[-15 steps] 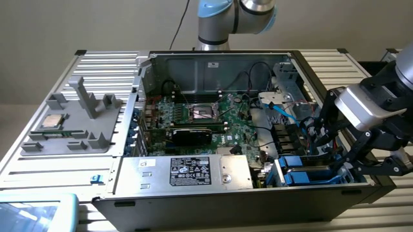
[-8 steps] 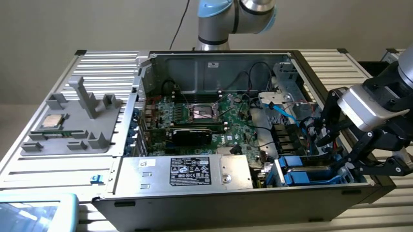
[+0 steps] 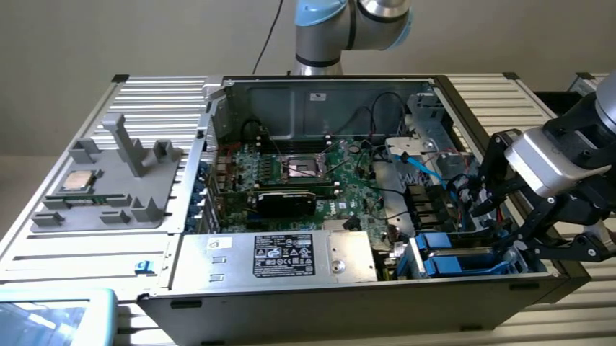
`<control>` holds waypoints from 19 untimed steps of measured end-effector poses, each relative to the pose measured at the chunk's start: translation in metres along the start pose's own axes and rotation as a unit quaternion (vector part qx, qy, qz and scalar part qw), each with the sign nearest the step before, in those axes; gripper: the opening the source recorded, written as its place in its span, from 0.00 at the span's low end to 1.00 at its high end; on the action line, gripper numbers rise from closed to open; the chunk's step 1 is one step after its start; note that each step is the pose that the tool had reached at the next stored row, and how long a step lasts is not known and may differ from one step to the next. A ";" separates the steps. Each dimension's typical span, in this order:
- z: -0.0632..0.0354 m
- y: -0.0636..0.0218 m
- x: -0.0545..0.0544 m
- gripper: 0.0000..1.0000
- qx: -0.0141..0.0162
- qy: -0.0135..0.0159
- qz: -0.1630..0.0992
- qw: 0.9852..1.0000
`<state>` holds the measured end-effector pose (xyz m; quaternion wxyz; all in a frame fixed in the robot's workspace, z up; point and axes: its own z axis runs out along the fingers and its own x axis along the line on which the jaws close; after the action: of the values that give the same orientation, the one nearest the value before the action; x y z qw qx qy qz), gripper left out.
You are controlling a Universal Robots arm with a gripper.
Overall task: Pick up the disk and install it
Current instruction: 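Insert the first disk wire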
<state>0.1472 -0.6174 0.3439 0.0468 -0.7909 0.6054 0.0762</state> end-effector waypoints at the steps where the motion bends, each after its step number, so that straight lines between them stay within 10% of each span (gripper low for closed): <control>1: 0.0004 -0.0001 0.000 0.47 -0.001 -0.003 0.000 1.000; 7: 0.0021 -0.0037 0.002 0.47 -0.007 -0.007 0.001 1.000; 19: 0.0016 -0.0030 0.006 0.45 -0.007 -0.010 0.001 1.000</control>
<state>0.1517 -0.6224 0.3412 0.0472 -0.7897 0.6052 0.0889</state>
